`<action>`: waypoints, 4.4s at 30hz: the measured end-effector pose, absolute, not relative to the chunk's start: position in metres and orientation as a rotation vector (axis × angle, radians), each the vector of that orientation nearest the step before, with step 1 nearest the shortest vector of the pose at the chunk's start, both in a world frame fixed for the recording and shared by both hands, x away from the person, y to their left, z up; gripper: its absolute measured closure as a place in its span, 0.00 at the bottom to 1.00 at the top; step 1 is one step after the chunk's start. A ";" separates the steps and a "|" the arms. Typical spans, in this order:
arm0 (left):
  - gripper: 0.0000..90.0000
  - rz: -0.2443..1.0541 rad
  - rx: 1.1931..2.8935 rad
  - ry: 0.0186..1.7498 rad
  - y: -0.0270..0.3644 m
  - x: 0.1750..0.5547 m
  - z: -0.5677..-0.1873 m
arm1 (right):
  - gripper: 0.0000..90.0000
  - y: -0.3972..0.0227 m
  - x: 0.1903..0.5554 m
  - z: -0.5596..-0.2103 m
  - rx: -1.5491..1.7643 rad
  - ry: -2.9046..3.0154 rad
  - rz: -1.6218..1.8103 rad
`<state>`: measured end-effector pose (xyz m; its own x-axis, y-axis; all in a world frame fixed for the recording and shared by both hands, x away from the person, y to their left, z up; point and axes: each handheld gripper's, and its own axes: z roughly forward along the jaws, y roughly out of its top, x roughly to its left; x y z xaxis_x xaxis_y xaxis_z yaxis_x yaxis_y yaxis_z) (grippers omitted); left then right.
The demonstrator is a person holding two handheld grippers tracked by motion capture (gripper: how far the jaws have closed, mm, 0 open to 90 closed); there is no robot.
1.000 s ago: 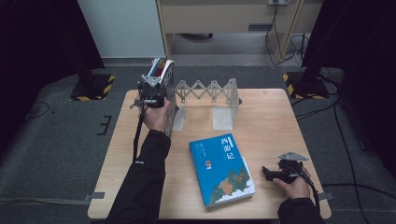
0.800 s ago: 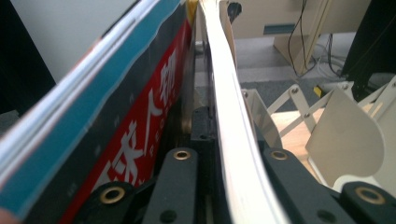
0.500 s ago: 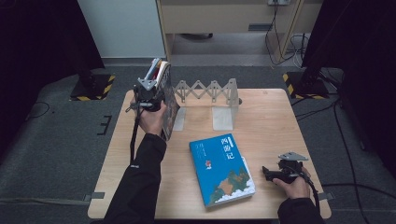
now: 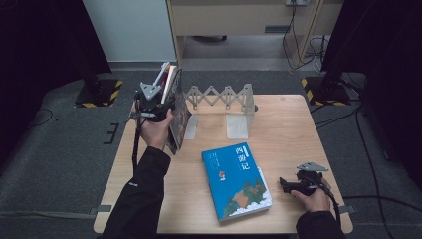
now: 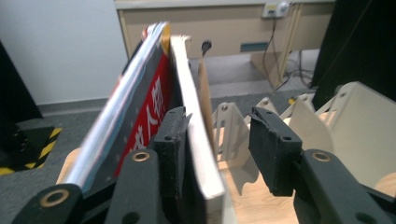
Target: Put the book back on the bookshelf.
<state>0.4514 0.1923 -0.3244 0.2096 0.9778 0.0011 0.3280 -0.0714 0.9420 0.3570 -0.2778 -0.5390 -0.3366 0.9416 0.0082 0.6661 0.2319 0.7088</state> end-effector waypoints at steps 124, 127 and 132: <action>0.08 -0.012 1.728 1.166 0.134 0.405 -0.542 | 0.28 -0.208 0.341 -0.508 1.372 2.289 1.257; 0.07 -0.008 1.724 1.157 0.134 0.406 -0.543 | 0.28 -0.206 0.342 -0.509 1.385 2.293 1.271; 0.07 -0.017 1.716 1.159 0.133 0.408 -0.544 | 0.28 -0.205 0.343 -0.510 1.397 2.289 1.284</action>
